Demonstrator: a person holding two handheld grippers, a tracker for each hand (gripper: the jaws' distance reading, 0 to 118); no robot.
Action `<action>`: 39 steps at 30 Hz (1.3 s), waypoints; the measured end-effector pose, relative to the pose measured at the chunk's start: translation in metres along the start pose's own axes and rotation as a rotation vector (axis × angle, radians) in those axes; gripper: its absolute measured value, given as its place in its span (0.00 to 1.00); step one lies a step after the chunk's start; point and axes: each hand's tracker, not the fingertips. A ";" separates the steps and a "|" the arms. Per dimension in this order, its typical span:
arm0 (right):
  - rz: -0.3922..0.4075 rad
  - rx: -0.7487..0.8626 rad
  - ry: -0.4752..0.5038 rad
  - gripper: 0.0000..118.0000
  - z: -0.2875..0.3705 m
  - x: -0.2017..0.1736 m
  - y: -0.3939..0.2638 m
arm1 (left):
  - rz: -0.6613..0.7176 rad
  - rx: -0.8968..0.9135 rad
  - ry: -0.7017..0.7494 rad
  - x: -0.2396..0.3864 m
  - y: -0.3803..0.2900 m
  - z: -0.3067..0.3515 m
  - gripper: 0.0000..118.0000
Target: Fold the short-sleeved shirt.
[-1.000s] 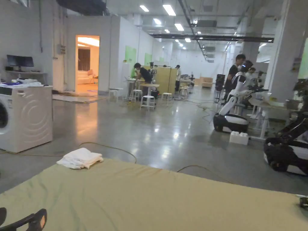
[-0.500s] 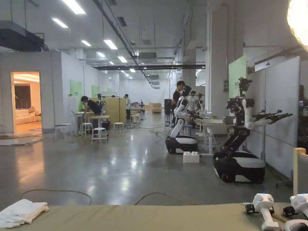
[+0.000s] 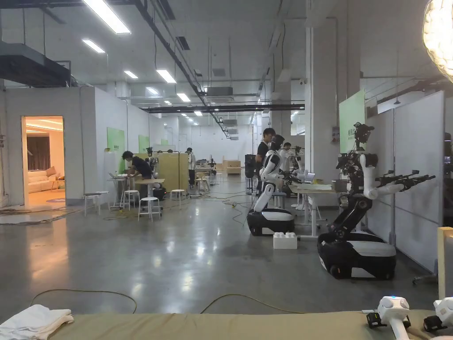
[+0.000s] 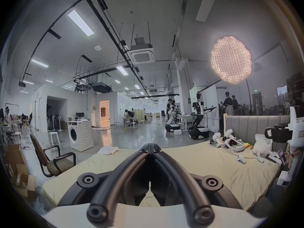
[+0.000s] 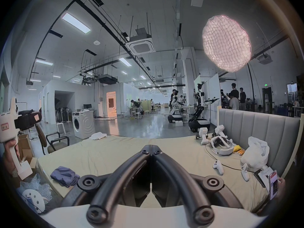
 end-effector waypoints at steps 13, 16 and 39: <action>0.014 -0.007 -0.027 0.00 0.002 0.002 0.002 | 0.017 -0.026 -0.031 0.003 -0.001 -0.005 0.00; 0.012 0.000 -0.025 0.00 0.003 0.001 0.003 | 0.012 -0.024 -0.036 0.003 0.001 -0.005 0.00; -0.004 -0.013 -0.003 1.00 0.001 -0.002 0.006 | 0.060 0.025 -0.026 -0.005 0.007 0.000 0.97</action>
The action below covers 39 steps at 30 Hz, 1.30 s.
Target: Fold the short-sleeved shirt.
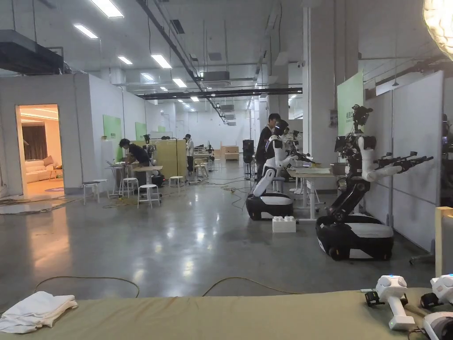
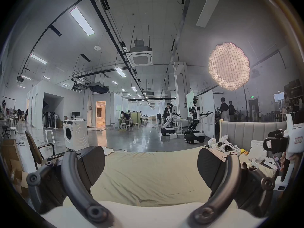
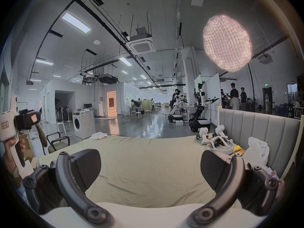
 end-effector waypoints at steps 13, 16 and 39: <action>-0.051 -0.007 -0.018 1.00 -0.006 0.009 0.004 | 0.006 -0.042 0.025 -0.002 -0.003 -0.002 0.97; -0.069 -0.003 -0.009 1.00 -0.005 0.010 0.005 | 0.033 -0.042 0.017 -0.005 -0.002 -0.003 0.97; -0.310 -0.316 -0.232 1.00 -0.027 -0.007 0.041 | 0.031 -0.070 -0.004 -0.002 0.000 -0.007 0.97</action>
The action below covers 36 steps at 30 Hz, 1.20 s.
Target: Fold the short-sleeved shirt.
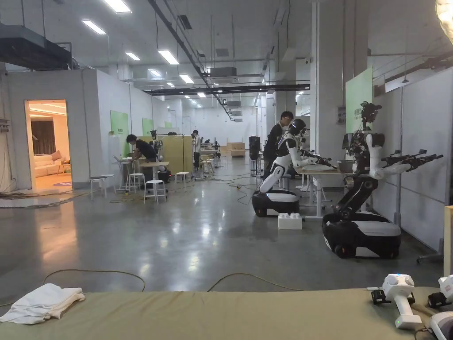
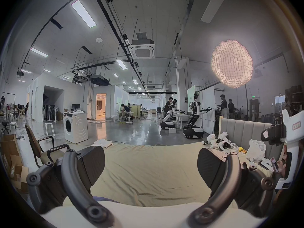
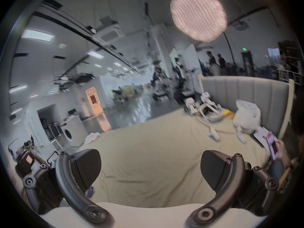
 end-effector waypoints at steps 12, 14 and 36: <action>-0.019 -0.187 0.120 1.00 -0.008 0.004 0.003 | -0.020 0.009 -0.029 0.004 0.001 0.003 0.97; 0.010 -0.167 0.100 1.00 -0.006 0.002 0.001 | -0.013 0.005 -0.035 0.004 0.001 0.002 0.97; 0.027 -0.125 0.064 1.00 -0.010 0.010 -0.013 | -0.028 0.002 -0.052 0.007 0.001 0.003 0.97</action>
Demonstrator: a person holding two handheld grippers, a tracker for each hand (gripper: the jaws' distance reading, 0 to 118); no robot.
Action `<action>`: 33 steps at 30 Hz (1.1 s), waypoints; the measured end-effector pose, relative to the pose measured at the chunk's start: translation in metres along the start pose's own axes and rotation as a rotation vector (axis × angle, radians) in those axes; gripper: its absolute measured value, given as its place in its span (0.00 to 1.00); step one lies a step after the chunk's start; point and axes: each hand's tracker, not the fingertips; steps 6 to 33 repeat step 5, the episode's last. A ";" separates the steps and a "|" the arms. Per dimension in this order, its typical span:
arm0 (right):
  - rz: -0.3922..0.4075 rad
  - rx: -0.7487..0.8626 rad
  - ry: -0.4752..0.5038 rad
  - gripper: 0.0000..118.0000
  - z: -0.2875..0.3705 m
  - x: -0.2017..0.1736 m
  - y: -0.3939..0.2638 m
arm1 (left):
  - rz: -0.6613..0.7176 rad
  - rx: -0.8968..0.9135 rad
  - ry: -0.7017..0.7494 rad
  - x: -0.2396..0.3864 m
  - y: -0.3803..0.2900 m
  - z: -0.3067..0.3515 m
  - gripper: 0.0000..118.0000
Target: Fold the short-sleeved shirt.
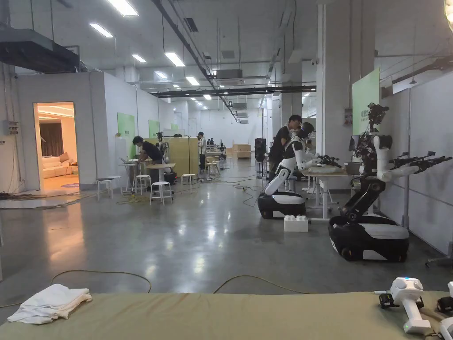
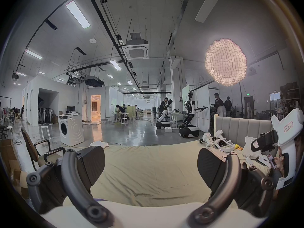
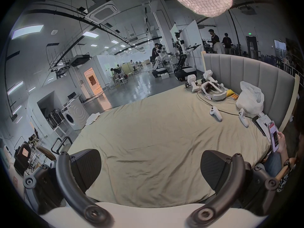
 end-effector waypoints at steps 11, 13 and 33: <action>0.004 0.027 -0.037 1.00 0.001 0.002 0.003 | 0.001 0.007 -0.002 -0.001 0.000 0.000 0.97; 0.004 0.027 -0.037 1.00 0.001 0.002 0.003 | 0.001 0.007 -0.002 -0.001 0.000 0.000 0.97; 0.004 0.027 -0.037 1.00 0.001 0.002 0.003 | 0.001 0.007 -0.002 -0.001 0.000 0.000 0.97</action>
